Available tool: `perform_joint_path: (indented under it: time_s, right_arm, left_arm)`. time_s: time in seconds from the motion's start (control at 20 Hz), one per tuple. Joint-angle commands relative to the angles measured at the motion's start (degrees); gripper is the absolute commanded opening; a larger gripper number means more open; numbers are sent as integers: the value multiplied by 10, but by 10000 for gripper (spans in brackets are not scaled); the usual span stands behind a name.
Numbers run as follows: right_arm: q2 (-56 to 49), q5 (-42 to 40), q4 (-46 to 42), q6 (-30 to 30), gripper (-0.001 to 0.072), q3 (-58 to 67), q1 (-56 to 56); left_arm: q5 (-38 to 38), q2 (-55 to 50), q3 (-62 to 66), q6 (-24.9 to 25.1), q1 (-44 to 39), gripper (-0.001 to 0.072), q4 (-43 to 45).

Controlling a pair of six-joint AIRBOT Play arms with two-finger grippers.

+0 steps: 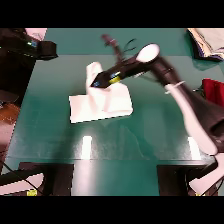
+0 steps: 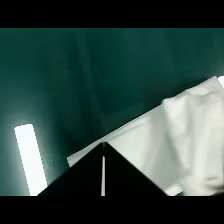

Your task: Fold the shirts.

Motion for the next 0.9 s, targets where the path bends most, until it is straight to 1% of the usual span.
perform_joint_path:
  time_s: [0.0, 0.05, 0.1, 0.2, 0.25, 0.3, 0.35, 0.4, 0.5, 0.55, 0.65, 0.7, 0.75, 0.8, 0.85]
  right_arm:
    - [-86, -68, -1, -26, 563, 76, 85]
    - [-99, -52, -1, -26, 693, 104, 92]
    - [-99, -39, -2, -26, 691, 113, 91]
    - [-68, -1, -5, -26, 687, 80, 63]
    - [-45, 30, -23, -17, 672, 48, 39]
    - [-24, 61, -54, -6, 617, 16, 13]
    - [-1, 88, -91, 4, 590, -24, -18]
    - [21, 104, -116, 10, 588, -66, -49]
    - [68, 106, -136, 20, 588, -162, -123]
    - [91, 96, -133, 25, 588, -212, -165]
    - [130, 54, -131, 59, 588, -296, -237]
    - [142, 34, -127, 73, 591, -328, -264]
    - [145, 21, -110, 74, 625, -355, -291]
    - [143, 14, -84, 73, 713, -376, -307]
    - [133, 14, -55, 73, 712, -389, -318]
  left_arm:
    - [-26, 22, 0, 1, 18, 26, 11]
    - [-33, 22, 0, 1, 18, 27, 13]
    - [-37, 22, 0, 1, 18, 26, 13]
    - [-47, 22, 0, 5, 18, 27, 14]
    - [-51, 22, 0, 4, 18, 26, 14]
    - [-55, 22, 0, 4, 17, 27, 15]
    - [-58, 22, 0, 4, 18, 27, 15]
    - [-57, 22, 0, 4, 17, 27, 15]
    - [-57, 22, 0, 4, 17, 26, 14]
    - [-56, 22, 0, 4, 17, 26, 14]
    - [-54, 21, 0, 4, 17, 26, 14]
    - [-50, 21, 0, 4, 17, 27, 13]
    - [-46, 20, 0, 4, 17, 27, 13]
    - [-42, 20, 0, 4, 17, 27, 12]
    - [-37, 20, 0, 4, 17, 27, 12]
